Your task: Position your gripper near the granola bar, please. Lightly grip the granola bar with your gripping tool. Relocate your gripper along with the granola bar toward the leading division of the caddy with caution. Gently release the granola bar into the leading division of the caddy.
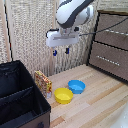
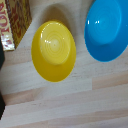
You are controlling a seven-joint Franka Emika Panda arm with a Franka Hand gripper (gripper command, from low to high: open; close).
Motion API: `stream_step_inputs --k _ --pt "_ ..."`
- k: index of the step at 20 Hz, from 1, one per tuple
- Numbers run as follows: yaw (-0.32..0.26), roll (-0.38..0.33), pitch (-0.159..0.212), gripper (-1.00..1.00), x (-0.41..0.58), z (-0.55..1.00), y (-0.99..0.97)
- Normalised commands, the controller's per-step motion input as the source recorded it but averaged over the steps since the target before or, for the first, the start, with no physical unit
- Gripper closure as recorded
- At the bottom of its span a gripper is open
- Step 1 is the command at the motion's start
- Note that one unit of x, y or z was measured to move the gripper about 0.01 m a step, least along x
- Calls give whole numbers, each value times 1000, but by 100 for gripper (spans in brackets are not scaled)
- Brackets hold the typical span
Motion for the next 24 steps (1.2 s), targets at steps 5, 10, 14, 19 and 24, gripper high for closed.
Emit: stream_step_inputs --k 5,10,14,19,24 --pt "-15 -76 0 -100 430 -202 810" --pt "-18 -75 0 -100 455 -185 814" --pt "-9 -65 1 -100 488 -161 719" --pt "17 -34 36 -100 686 -226 400" --pt "158 -24 62 -100 638 -156 -25"
